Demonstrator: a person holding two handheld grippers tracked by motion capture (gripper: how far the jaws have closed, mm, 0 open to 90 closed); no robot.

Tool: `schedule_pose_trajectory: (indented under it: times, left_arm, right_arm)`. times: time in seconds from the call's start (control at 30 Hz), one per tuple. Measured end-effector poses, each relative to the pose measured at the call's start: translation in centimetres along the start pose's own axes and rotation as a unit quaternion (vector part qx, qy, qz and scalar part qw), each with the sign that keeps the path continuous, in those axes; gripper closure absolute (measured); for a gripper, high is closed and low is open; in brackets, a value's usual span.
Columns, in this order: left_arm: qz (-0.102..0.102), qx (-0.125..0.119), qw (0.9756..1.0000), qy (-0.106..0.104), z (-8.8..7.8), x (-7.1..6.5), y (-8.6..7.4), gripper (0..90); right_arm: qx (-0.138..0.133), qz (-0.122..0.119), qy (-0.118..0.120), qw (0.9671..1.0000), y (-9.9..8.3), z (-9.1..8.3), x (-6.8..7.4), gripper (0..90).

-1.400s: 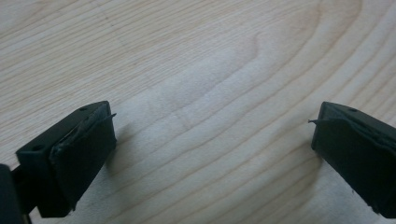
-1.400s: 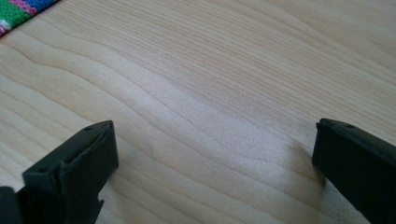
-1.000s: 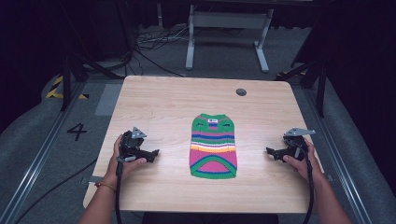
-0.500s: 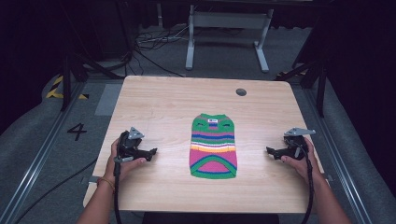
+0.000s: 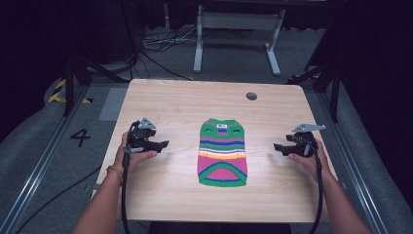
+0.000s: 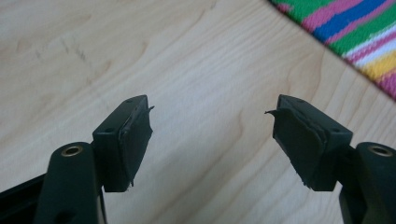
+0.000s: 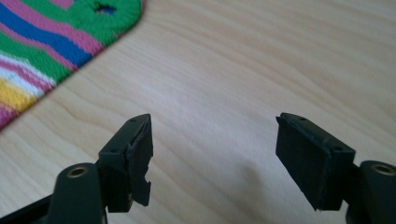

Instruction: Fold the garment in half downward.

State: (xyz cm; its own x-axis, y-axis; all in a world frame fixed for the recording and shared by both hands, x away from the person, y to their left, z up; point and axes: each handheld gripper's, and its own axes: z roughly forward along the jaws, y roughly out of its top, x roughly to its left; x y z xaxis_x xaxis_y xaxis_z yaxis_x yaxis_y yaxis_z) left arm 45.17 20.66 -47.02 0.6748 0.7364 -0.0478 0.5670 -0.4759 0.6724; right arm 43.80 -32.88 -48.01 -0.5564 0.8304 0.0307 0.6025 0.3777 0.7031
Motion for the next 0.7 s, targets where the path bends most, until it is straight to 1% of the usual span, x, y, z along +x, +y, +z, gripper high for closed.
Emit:
schedule_pose_trajectory:
  times: [0.03,0.07,0.1,0.17,0.2,0.23,0.27,0.3,0.33,0.37,0.4,0.43,0.47,0.5,0.53,0.57,0.6,0.63,0.67,0.7]
  left_arm:
    - [0.008,0.002,0.9999,-0.008,0.6,-0.3,1.0,28.4]
    - [0.008,0.002,0.9999,-0.008,0.6,-0.3,1.0,28.5]
    - [0.016,-0.002,0.9998,-0.013,1.3,-0.5,1.9,29.2]
    - [0.019,0.004,0.9996,-0.022,2.1,-0.8,2.9,28.8]
    - [0.019,0.004,0.9996,-0.022,2.1,-0.8,2.9,28.8]
    - [0.026,0.005,0.9994,-0.020,2.5,-0.9,3.4,28.8]
    - [0.028,0.011,0.9992,-0.026,2.9,-1.1,3.9,28.6]
    - [0.036,0.013,0.9989,-0.025,3.4,-1.2,4.5,28.6]
    - [0.040,0.010,0.9988,-0.026,3.7,-1.2,4.8,29.1]
    - [0.040,0.010,0.9986,-0.033,4.5,-1.3,5.8,28.9]
    - [0.038,0.009,0.9985,-0.037,5.0,-1.3,6.2,29.1]
    - [0.038,0.009,0.9985,-0.037,5.0,-1.3,6.2,29.1]
    - [0.037,0.007,0.9985,-0.040,5.5,-1.4,6.6,29.1]
    - [0.038,0.008,0.9982,-0.047,6.4,-1.7,7.2,29.6]
    - [0.044,0.003,0.9982,-0.041,6.9,-1.9,7.4,29.7]
    - [0.050,0.005,0.9980,-0.038,7.4,-2.2,7.6,30.7]
    - [0.050,0.005,0.9980,-0.038,7.4,-2.2,7.6,31.4]
    - [0.050,0.008,0.9980,-0.039,7.7,-2.3,7.7,31.4]
    - [0.039,0.015,0.9980,-0.047,8.3,-2.4,7.9,31.0]
    - [0.039,0.015,0.9981,-0.046,8.5,-2.5,8.0,30.8]
  right_arm:
    - [-0.001,-0.004,0.008,1.0000,1.1,0.6,0.2,30.2]
    - [-0.001,-0.004,0.008,1.0000,1.1,0.6,0.2,30.2]
    - [-0.001,-0.006,0.017,0.9998,2.2,1.2,0.5,30.5]
    - [0.000,-0.011,0.019,0.9998,3.1,1.8,0.8,31.0]
    - [0.000,-0.011,0.019,0.9998,3.1,1.8,0.8,31.0]
    - [0.004,-0.008,0.023,0.9997,3.6,2.2,1.0,31.1]
    - [0.010,-0.009,0.028,0.9995,4.6,2.9,1.5,31.7]
    - [0.010,-0.009,0.028,0.9995,4.6,2.9,1.5,31.7]
    - [0.013,-0.016,0.031,0.9993,5.6,3.7,2.2,31.8]
    - [0.012,-0.020,0.033,0.9992,6.0,4.1,2.5,32.4]
    - [0.016,-0.025,0.034,0.9990,6.5,4.6,2.8,32.8]
    - [0.016,-0.025,0.034,0.9990,6.5,4.6,2.8,32.8]
    - [0.019,-0.033,0.034,0.9987,6.9,5.1,3.1,33.0]
    - [0.024,-0.040,0.032,0.9984,7.8,6.3,3.8,34.1]
    - [0.028,-0.041,0.034,0.9982,8.0,6.8,3.9,34.1]
    - [0.031,-0.041,0.034,0.9981,8.3,7.4,4.1,34.5]
    - [0.031,-0.041,0.034,0.9981,8.3,7.4,4.1,34.5]
    - [0.036,-0.043,0.033,0.9979,8.6,8.1,4.3,36.0]
    - [0.036,-0.051,0.029,0.9977,8.8,8.4,4.5,37.1]
    - [0.041,-0.055,0.030,0.9972,9.0,9.0,4.7,37.3]
